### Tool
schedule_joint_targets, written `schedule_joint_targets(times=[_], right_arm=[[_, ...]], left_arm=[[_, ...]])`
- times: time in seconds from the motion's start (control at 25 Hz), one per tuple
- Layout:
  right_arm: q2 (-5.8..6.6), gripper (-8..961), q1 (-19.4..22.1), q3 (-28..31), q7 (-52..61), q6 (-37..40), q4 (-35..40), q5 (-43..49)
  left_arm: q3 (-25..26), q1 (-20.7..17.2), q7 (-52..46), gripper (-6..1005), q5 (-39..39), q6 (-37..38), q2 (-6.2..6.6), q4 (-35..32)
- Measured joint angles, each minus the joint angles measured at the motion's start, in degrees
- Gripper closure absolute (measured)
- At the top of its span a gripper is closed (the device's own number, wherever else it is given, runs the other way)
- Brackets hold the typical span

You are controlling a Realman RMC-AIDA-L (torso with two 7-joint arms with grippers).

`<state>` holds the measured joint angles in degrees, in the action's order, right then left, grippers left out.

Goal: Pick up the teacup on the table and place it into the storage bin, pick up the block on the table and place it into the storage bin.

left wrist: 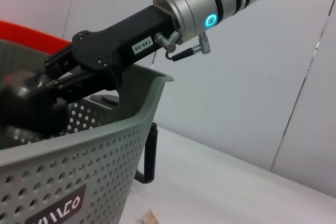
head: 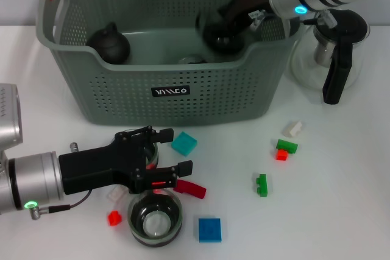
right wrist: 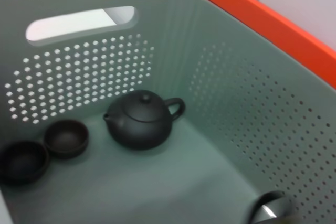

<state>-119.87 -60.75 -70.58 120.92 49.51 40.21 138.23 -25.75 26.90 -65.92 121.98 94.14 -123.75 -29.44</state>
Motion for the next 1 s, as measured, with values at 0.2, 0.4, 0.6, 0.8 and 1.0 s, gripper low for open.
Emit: schedule_joint_targets(times=[0.2,0.4,0.6,0.8,1.0], right_arm=[[-0.11,605,0.64,0.27,0.81,0.95,2.46,0.62],[-0.14,367,1.20,0.28,1.03,1.72,3.86,0.57],[-0.26,171,4.75,0.36,1.12,3.99,12.56,-0.88],[0.20,145,11.93,1.88,-1.07,11.81,26.10,-12.16],[0.37,144,20.19,7.78,-8.50,25.73,33.81,-29.13]], left_arm=[[0.00,-0.13,0.00,143,-0.08,0.00,0.00,-0.02],[0.00,-0.43,0.00,143,-0.08,0.01,0.00,-0.10],[0.02,-0.54,-0.09,143,-0.08,0.51,0.08,-0.31],[0.79,-0.61,-0.40,143,-0.08,1.77,0.46,-0.56],[2.51,-1.34,-0.34,144,0.06,5.41,1.29,-1.57]])
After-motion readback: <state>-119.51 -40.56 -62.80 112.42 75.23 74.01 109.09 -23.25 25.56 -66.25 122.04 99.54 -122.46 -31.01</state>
